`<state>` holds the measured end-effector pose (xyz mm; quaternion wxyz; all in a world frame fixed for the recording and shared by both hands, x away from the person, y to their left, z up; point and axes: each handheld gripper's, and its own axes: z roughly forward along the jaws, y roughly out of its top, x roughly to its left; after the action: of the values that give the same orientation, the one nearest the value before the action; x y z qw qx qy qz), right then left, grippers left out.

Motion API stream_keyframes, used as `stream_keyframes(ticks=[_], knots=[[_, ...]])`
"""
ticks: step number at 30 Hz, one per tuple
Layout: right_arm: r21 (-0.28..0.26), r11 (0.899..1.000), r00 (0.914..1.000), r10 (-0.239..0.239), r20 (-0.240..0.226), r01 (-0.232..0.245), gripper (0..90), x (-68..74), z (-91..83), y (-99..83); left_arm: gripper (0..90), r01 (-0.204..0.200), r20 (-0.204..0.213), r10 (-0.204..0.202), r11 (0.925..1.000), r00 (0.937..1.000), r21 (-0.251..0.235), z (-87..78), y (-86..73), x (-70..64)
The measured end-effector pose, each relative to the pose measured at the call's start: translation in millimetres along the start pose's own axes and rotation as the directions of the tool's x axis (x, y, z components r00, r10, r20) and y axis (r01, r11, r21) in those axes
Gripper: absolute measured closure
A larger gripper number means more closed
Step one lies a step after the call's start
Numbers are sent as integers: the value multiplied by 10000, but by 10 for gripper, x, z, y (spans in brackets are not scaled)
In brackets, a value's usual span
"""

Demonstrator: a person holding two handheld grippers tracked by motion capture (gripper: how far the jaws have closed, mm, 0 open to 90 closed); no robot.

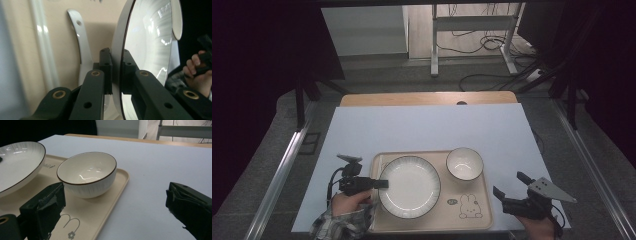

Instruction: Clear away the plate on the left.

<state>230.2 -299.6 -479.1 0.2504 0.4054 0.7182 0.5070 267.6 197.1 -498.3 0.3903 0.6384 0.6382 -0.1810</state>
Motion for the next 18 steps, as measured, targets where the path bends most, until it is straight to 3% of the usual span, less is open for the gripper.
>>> stream_keyframes(ticks=[3, 7, 18], knots=[[5, 10000, 10000, -9, 3, 9, 23, -4, 1, -2, 844, -80, 166, 76, 9996, 9998, 259, 97, -14, -35], [29, 10000, 10000, -19, -27, 19, 23, 3, 3, -1, 840, -252, 48, 250, 9983, 9997, 521, 202, -19, -79], [69, 10000, 10000, -16, -56, 16, 23, 5, 6, 0, 834, -123, 194, 106, 9960, 9998, 882, 475, -53, -76]])
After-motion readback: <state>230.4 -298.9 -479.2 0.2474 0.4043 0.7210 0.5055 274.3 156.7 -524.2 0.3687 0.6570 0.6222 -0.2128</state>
